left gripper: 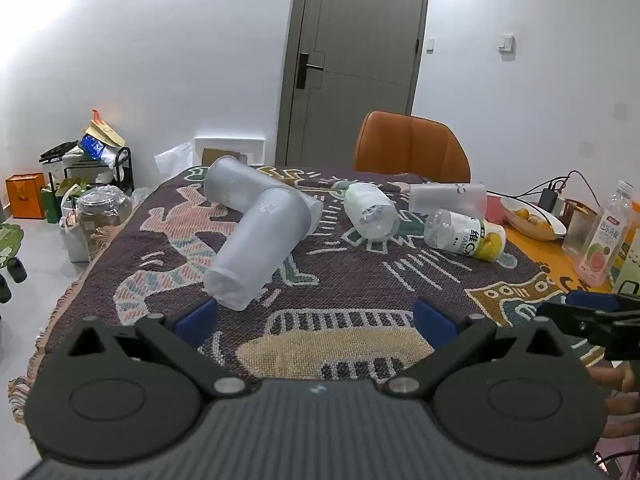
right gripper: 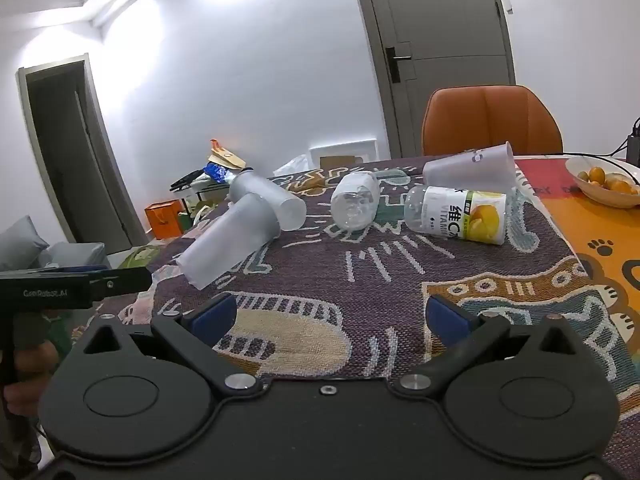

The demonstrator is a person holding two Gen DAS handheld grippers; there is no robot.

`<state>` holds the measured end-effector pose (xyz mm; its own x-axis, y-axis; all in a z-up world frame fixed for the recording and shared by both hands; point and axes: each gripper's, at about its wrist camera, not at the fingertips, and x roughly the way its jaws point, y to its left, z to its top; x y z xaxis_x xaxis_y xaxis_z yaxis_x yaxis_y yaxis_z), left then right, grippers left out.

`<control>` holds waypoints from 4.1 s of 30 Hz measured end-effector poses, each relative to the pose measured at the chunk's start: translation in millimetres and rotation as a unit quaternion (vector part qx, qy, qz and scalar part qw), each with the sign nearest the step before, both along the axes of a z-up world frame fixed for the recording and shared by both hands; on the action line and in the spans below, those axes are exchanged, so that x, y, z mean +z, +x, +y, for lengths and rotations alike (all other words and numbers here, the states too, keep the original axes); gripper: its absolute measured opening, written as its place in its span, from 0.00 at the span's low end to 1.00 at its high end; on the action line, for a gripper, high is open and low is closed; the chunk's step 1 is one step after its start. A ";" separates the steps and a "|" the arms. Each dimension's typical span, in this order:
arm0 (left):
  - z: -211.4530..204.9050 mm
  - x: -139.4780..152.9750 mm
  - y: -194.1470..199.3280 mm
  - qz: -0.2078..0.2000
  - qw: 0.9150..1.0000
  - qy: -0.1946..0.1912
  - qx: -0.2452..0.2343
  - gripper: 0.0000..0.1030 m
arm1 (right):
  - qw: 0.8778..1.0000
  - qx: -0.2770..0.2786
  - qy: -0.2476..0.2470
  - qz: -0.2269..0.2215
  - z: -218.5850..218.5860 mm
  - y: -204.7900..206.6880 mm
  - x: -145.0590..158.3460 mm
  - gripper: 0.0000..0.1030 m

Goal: Flip cup upright

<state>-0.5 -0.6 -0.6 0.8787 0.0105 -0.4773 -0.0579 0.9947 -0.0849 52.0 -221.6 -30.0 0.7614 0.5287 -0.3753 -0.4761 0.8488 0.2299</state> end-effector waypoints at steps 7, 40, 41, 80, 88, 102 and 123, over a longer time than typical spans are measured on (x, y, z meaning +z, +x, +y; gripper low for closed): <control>-9.2 2.3 -5.7 -0.002 1.000 0.004 -0.002 1.00 | 1.000 0.006 0.005 0.000 -5.7 2.3 0.5 1.00; -1.5 7.7 -3.1 0.002 1.000 -0.008 -0.003 1.00 | 1.000 0.000 0.008 0.004 -8.1 2.2 -0.2 1.00; -1.5 7.7 -3.2 0.002 1.000 -0.008 -0.003 1.00 | 1.000 -0.001 0.008 0.005 -8.0 2.4 -0.3 1.00; 5.5 6.6 -4.8 0.001 1.000 -0.010 0.010 1.00 | 1.000 0.002 0.004 0.000 -6.7 1.4 0.5 1.00; 7.1 4.2 -2.3 0.004 1.000 -0.012 0.014 1.00 | 0.998 0.029 -0.028 -0.039 6.3 -7.5 0.1 1.00; 18.9 -2.0 15.9 0.014 1.000 -0.018 0.021 1.00 | 0.999 0.025 -0.037 -0.016 19.9 13.8 -2.8 1.00; 61.9 11.7 64.3 0.023 0.998 -0.035 0.048 1.00 | 0.997 0.065 -0.035 -0.009 68.9 73.8 25.5 1.00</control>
<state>63.8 61.2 11.1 0.8528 0.0586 -0.5189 -0.1573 0.9764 -0.1482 125.8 -152.6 -4.6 0.6947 0.5972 -0.4009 -0.5874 0.7927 0.1631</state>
